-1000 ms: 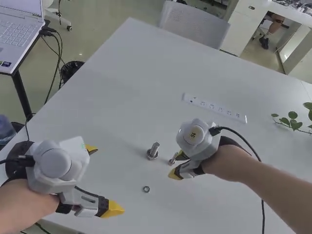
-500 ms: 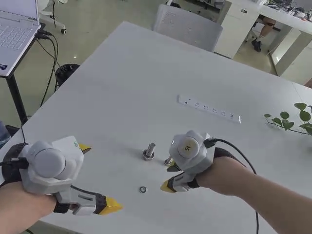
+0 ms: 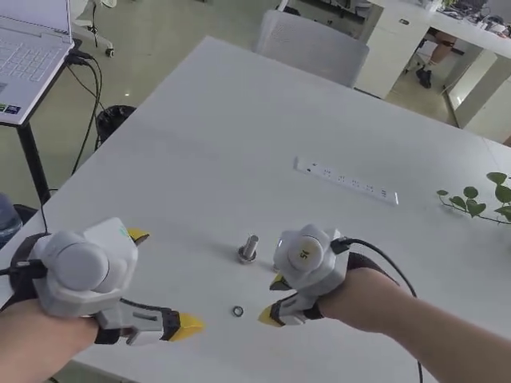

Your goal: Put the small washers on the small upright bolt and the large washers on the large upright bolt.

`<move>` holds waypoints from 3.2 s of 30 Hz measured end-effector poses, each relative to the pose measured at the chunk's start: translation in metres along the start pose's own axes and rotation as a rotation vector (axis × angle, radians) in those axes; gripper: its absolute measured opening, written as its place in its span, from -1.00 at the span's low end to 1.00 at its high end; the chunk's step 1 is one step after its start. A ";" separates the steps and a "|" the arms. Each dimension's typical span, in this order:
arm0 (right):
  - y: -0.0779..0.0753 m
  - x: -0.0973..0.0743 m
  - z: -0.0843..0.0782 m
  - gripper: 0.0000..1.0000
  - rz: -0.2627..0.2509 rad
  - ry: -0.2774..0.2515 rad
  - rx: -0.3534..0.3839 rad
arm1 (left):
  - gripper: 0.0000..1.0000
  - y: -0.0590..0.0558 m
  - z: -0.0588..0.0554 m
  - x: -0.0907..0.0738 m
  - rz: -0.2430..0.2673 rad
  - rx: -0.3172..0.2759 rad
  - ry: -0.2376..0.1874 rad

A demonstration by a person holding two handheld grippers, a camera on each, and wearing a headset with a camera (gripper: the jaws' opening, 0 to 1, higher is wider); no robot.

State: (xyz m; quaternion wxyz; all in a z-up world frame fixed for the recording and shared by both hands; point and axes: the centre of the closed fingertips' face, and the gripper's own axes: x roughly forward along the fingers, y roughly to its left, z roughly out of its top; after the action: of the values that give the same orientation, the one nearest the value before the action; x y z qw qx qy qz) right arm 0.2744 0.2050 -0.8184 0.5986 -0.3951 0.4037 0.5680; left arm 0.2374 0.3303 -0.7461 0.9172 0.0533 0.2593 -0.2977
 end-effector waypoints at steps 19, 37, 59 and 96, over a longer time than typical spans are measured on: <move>-0.001 0.038 -0.002 -0.32 0.004 0.017 -0.020 | 0.90 -0.005 -0.009 -0.002 -0.008 -0.003 0.024; -0.002 0.062 -0.003 -0.34 0.017 0.038 -0.033 | 0.83 -0.006 -0.015 -0.001 -0.009 -0.021 0.038; 0.000 0.066 0.000 -0.48 0.019 0.049 -0.039 | 0.75 -0.009 -0.014 0.000 -0.017 -0.028 0.043; -0.003 0.067 0.000 -0.73 0.007 0.174 -0.043 | 0.60 -0.015 -0.024 -0.005 -0.037 -0.023 0.086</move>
State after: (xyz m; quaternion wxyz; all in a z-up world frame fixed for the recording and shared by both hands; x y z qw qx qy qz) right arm 0.2789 0.2292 -0.8804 0.5506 -0.4543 0.4431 0.5423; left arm 0.2143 0.3264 -0.7633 0.9002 0.0506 0.3026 -0.3090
